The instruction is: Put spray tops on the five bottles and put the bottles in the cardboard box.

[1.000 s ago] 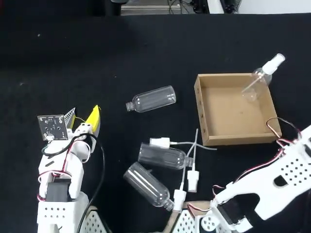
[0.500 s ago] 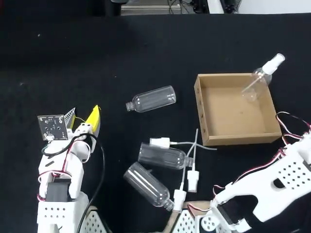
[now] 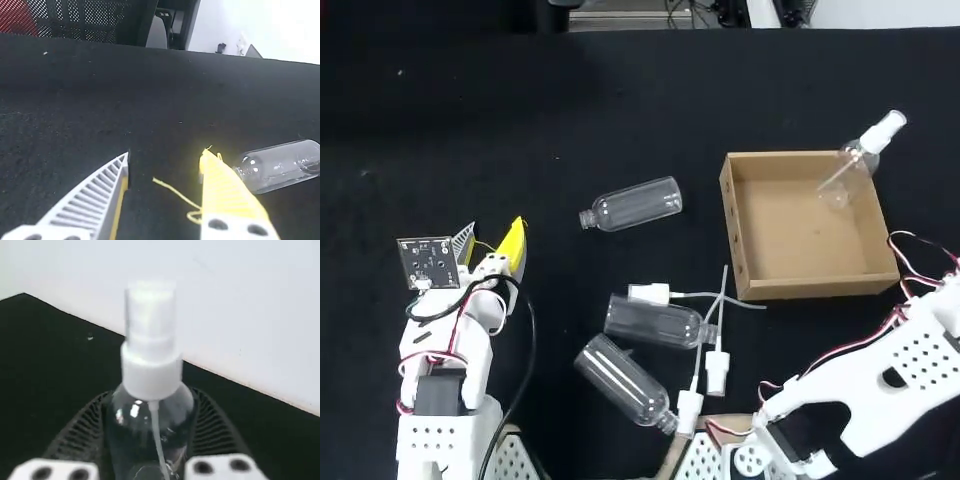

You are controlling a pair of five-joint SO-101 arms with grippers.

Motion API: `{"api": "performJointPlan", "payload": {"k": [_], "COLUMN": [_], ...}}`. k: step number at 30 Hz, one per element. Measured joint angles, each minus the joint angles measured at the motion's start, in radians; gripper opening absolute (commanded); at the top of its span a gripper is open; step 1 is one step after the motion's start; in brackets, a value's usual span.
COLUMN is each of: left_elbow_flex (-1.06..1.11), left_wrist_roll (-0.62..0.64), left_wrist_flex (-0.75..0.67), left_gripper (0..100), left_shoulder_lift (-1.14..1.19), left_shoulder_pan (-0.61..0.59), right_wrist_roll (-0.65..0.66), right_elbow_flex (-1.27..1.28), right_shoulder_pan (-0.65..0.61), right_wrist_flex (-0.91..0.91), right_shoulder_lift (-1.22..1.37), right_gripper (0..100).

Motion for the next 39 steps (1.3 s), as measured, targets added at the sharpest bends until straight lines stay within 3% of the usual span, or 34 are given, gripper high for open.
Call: {"api": "performJointPlan", "payload": {"k": [7, 17, 22, 39], "left_elbow_flex": [0.000, 0.000, 0.000, 0.000], "left_wrist_roll": [0.000, 0.000, 0.000, 0.000], "left_wrist_flex": [0.000, 0.000, 0.000, 0.000], "left_gripper": [21, 21, 21, 21], "left_shoulder_lift": [0.000, 0.000, 0.000, 0.000], "left_shoulder_pan": [0.000, 0.000, 0.000, 0.000], "right_wrist_roll": [-0.006, -0.100, -0.104, -0.041], "right_elbow_flex": [0.028, 0.064, 0.192, 0.738], "right_shoulder_pan": [0.000, 0.000, -0.011, -0.267], "right_wrist_flex": [0.014, 0.442, 0.566, 0.845], "right_shoulder_lift": [-0.074, -0.459, -0.632, -1.407], "right_gripper": [1.1, 1.1, 1.1, 1.1]}}
